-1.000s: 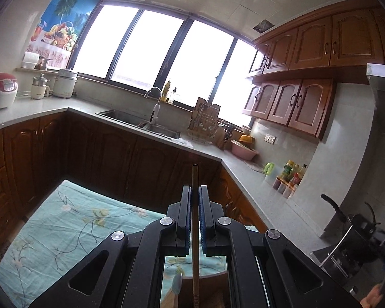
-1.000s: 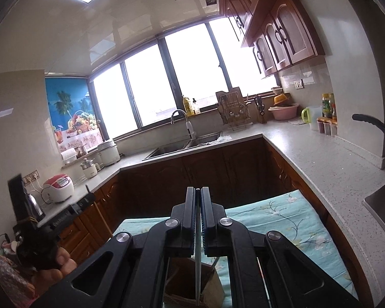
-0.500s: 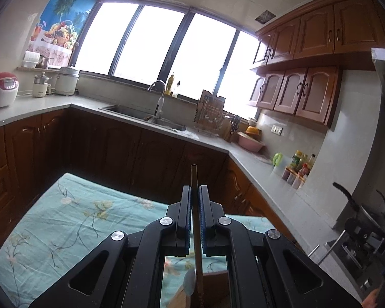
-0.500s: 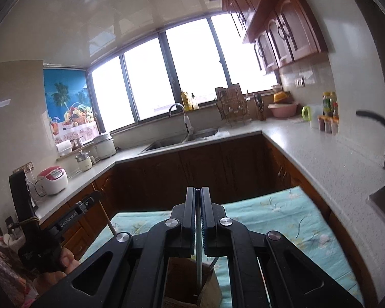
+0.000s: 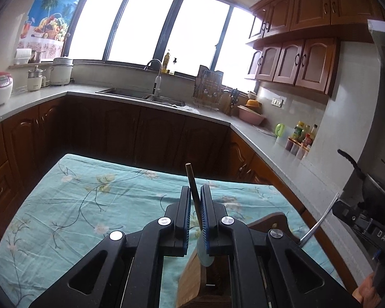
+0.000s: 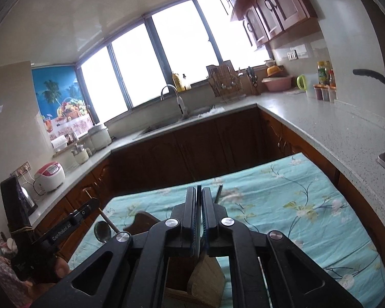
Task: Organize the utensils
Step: 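Lower the wooden chopstick into the holder while the right tool inserts the metal chopsticks, then open both tools and withdraw them from the wooden holder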
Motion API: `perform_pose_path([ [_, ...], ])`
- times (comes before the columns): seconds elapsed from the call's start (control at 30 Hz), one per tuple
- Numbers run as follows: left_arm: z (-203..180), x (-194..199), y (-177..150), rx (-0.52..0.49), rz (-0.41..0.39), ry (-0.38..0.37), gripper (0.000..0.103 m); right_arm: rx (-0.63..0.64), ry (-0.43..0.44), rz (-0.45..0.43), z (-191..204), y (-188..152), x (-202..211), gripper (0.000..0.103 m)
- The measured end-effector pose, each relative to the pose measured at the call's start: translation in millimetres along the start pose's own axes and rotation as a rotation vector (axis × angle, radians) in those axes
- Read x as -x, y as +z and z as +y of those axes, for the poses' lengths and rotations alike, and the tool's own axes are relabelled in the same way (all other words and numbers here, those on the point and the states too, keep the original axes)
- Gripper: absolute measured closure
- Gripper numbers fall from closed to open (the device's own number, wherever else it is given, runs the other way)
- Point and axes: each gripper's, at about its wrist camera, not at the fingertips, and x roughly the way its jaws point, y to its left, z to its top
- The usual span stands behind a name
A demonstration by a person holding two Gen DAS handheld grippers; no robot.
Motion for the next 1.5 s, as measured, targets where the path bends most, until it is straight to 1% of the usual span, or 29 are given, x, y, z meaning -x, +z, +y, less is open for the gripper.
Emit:
perform_pose_path([
  [0.1,-2,0,5,-0.008,0.022,-0.006,0.094,-0.008,-0.002,0.026,-4,-5,-5,0.094],
  [0.17,-1,1,8,-0.007,0.029,-0.006,0.09,-0.018,0.001,0.034,-5,-7,-7,0.094],
  [0.2,0,2,10,-0.005,0.03,-0.005,0.085,-0.021,-0.001,0.035,-5,-7,-6,0.094],
  [0.23,1,4,12,-0.003,0.03,-0.001,0.082,-0.021,-0.002,0.036,-5,-7,-6,0.094],
  [0.3,1,7,12,-0.003,0.028,-0.001,0.082,-0.02,0.006,0.043,-3,-8,-5,0.093],
  [0.37,0,10,13,-0.004,0.034,-0.004,0.081,-0.019,0.002,0.045,-2,-8,-3,0.088],
  [0.4,0,11,11,-0.005,0.036,-0.004,0.077,-0.021,0.005,0.045,-2,-8,-2,0.079],
  [0.43,-1,13,9,-0.005,0.035,-0.002,0.072,-0.024,0.006,0.045,-2,-8,-1,0.068],
  [0.47,-1,16,9,-0.006,0.035,-0.001,0.068,-0.028,0.007,0.045,-3,-8,0,0.062],
  [0.5,-1,18,8,-0.004,0.035,0.0,0.058,-0.032,0.009,0.041,-3,-8,3,0.057],
  [0.53,0,22,7,0.0,0.036,0.003,0.043,-0.034,0.01,0.039,-3,-9,5,0.056],
  [0.57,1,25,7,0.005,0.037,0.007,0.035,-0.035,0.01,0.039,-2,-9,6,0.054],
  [0.6,3,30,7,0.013,0.035,0.009,0.026,-0.038,0.012,0.041,-2,-9,9,0.045],
  [0.63,5,38,6,0.02,0.031,0.008,0.021,-0.04,0.012,0.04,-2,-10,12,0.034],
  [0.67,6,41,5,0.022,0.032,0.011,0.019,-0.042,0.012,0.037,-2,-11,14,0.029],
  [0.7,8,46,3,0.025,0.037,0.018,0.014,-0.043,0.013,0.033,-3,-12,18,0.02],
  [0.73,11,52,0,0.03,0.043,0.024,0.013,-0.044,0.013,0.031,-3,-14,22,0.014],
  [0.8,14,61,-7,0.035,0.062,0.027,0.012,-0.048,0.012,0.031,-5,-19,31,0.011],
  [1.0,19,89,-29,0.035,0.13,0.067,0.012,-0.071,0.01,0.069,-10,-41,48,0.011],
  [1.17,21,110,-43,0.048,0.188,0.076,0.012,-0.081,0.01,0.113,-10,-63,62,0.011],
  [1.33,25,132,-56,0.061,0.228,0.089,0.012,-0.088,0.005,0.149,-12,-86,77,0.011],
  [1.5,29,150,-67,0.073,0.248,0.099,0.012,-0.098,-0.003,0.182,-13,-106,88,0.011],
])
